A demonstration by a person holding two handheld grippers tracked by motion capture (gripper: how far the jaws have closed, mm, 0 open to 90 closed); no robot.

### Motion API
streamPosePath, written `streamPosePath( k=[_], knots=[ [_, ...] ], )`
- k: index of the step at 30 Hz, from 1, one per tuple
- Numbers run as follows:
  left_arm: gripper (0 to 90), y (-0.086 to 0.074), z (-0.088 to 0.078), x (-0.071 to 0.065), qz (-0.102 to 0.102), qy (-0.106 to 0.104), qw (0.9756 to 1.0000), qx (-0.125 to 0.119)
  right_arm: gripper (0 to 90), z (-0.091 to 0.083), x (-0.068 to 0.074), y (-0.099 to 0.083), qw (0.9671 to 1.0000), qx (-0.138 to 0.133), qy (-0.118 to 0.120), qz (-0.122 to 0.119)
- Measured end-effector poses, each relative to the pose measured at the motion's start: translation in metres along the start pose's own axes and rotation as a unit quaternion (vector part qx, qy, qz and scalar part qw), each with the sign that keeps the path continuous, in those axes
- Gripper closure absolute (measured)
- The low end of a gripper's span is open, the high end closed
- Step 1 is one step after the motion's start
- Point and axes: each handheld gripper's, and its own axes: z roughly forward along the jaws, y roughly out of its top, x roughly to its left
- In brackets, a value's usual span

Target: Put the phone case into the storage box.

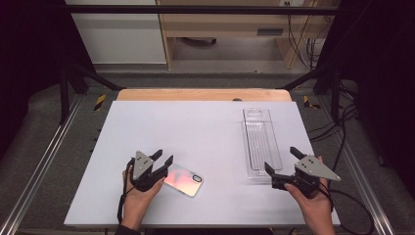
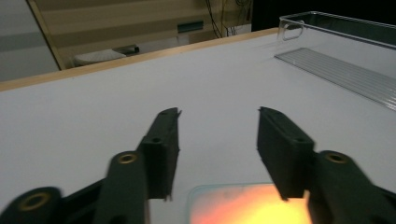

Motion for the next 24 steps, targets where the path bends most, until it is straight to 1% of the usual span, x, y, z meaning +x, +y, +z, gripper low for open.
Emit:
streamPosePath(
  k=[1, 2, 3, 4, 5, 6, 7, 8, 9, 10, 12, 13, 14, 15, 17, 18, 19, 20, 21, 22, 24],
  knots=[
    [40.0, -0.001, -0.005, 0.003, -0.005, 0.005, 1.0000, -0.006, 3.4, 0.001, 0.003, 0.005, 1.0000, 0.004, 0.001, -0.004],
    [35.4, -0.001, -0.005, 0.003, -0.005, 0.005, 1.0000, -0.006, 3.4, 0.001, 0.003, 0.005, 1.0000, 0.004, 0.001, -0.004],
    [29.3, -0.004, -0.014, 0.007, -0.010, 0.016, 0.9997, -0.018, 3.5, 0.005, 0.010, 0.017, 0.9998, 0.011, 0.011, -0.012],
    [25.7, -0.005, -0.018, 0.009, -0.012, 0.020, 0.9995, -0.020, 3.5, 0.007, 0.012, 0.021, 0.9997, 0.013, 0.013, -0.015],
    [23.2, -0.005, -0.018, 0.009, -0.012, 0.020, 0.9995, -0.020, 3.5, 0.007, 0.012, 0.021, 0.9997, 0.013, 0.013, -0.015],
    [19.2, -0.008, -0.027, 0.013, -0.009, 0.024, 0.9996, -0.015, 3.5, 0.012, 0.019, 0.029, 0.9995, 0.019, 0.018, -0.018],
    [15.7, -0.010, -0.032, 0.014, -0.012, 0.024, 0.9995, -0.017, 3.5, 0.015, 0.022, 0.032, 0.9993, 0.023, 0.024, -0.019],
    [12.8, -0.010, -0.032, 0.014, -0.012, 0.024, 0.9995, -0.017, 3.5, 0.015, 0.022, 0.032, 0.9993, 0.023, 0.024, -0.019],
    [11.8, -0.014, -0.040, 0.016, -0.019, 0.025, 0.9993, -0.019, 3.7, 0.021, 0.028, 0.037, 0.9987, 0.028, 0.036, -0.022],
    [10.4, -0.016, -0.044, 0.017, -0.021, 0.029, 0.9992, -0.018, 3.7, 0.024, 0.030, 0.039, 0.9984, 0.030, 0.040, -0.024],
    [7.5, -0.018, -0.047, 0.019, -0.021, 0.031, 0.9992, -0.015, 3.7, 0.030, 0.037, 0.042, 0.9978, 0.035, 0.048, -0.030],
    [6.8, -0.019, -0.053, 0.022, -0.027, 0.033, 0.9989, -0.022, 3.7, 0.033, 0.040, 0.043, 0.9974, 0.037, 0.053, -0.032],
    [6.2, -0.019, -0.053, 0.022, -0.027, 0.033, 0.9989, -0.022, 3.7, 0.033, 0.040, 0.043, 0.9974, 0.037, 0.053, -0.032],
    [5.5, -0.020, -0.059, 0.025, -0.034, 0.036, 0.9984, -0.026, 3.8, 0.037, 0.046, 0.046, 0.9966, 0.040, 0.062, -0.038],
    [4.8, -0.023, -0.064, 0.028, -0.033, 0.041, 0.9983, -0.025, 3.8, 0.039, 0.050, 0.049, 0.9959, 0.041, 0.069, -0.043],
    [4.5, -0.023, -0.064, 0.028, -0.033, 0.041, 0.9983, -0.025, 3.8, 0.039, 0.050, 0.049, 0.9959, 0.041, 0.069, -0.043],
    [4.4, -0.024, -0.068, 0.030, -0.037, 0.044, 0.9980, -0.028, 3.6, 0.042, 0.057, 0.053, 0.9946, 0.044, 0.078, -0.052],
    [4.3, -0.026, -0.073, 0.034, -0.042, 0.050, 0.9974, -0.031, 3.6, 0.043, 0.059, 0.054, 0.9941, 0.045, 0.082, -0.054],
    [4.3, -0.027, -0.074, 0.036, -0.042, 0.052, 0.9972, -0.033, 3.5, 0.045, 0.061, 0.055, 0.9934, 0.048, 0.086, -0.058],
    [4.3, -0.027, -0.074, 0.036, -0.042, 0.052, 0.9972, -0.033, 3.5, 0.045, 0.061, 0.055, 0.9934, 0.048, 0.086, -0.058],
    [4.1, -0.029, -0.078, 0.039, -0.044, 0.057, 0.9967, -0.036, 3.6, 0.049, 0.067, 0.056, 0.9921, 0.052, 0.097, -0.060]
  ],
)
